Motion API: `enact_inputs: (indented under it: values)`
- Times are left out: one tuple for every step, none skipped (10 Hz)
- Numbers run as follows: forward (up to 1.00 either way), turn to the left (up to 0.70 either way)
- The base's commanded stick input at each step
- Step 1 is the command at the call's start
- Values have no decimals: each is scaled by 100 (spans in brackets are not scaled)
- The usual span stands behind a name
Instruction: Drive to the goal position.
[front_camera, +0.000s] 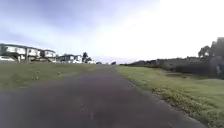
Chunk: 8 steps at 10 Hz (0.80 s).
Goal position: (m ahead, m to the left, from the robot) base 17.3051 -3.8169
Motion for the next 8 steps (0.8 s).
enact_inputs:
  values:
    - [100,0]
    - [100,0]
    - [100,0]
    - [100,0]
    - [100,0]
    - [100,0]
    - [100,0]
    - [100,0]
